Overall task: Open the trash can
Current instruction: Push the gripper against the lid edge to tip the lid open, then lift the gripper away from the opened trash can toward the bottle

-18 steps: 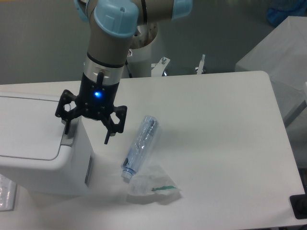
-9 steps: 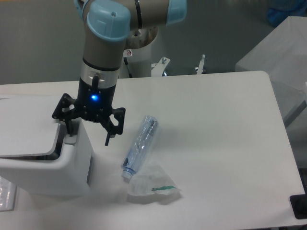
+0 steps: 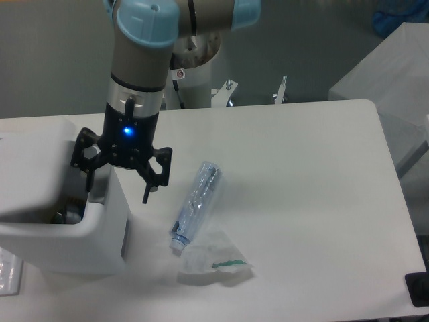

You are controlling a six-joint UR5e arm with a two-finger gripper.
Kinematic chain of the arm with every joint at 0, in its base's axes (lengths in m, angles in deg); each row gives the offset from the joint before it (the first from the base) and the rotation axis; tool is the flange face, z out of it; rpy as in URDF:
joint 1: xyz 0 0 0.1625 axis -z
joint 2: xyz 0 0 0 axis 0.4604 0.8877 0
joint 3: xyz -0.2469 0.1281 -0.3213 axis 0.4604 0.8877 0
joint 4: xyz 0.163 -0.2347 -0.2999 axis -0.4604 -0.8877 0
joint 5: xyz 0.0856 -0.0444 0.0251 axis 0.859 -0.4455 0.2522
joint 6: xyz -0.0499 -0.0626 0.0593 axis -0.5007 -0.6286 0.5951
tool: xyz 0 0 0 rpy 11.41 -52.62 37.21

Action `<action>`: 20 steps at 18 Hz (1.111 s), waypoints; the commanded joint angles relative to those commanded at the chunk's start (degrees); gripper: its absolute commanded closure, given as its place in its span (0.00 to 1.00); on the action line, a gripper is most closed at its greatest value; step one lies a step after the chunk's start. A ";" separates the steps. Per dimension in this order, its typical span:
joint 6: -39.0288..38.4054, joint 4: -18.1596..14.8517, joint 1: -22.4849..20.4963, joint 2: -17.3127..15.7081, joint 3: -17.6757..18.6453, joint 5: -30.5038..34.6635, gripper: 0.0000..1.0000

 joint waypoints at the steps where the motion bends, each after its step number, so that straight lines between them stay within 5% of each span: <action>1: 0.00 0.00 -0.18 -0.09 -0.35 -0.09 0.00; 7: 0.97 -0.79 -3.86 0.35 -5.44 0.44 0.00; 10: 4.46 -4.29 -5.97 1.84 -8.08 0.97 0.00; 15: 24.22 -10.27 -12.21 2.02 -8.35 1.84 0.00; 20: 38.92 -11.42 -13.71 5.36 -5.54 13.34 0.00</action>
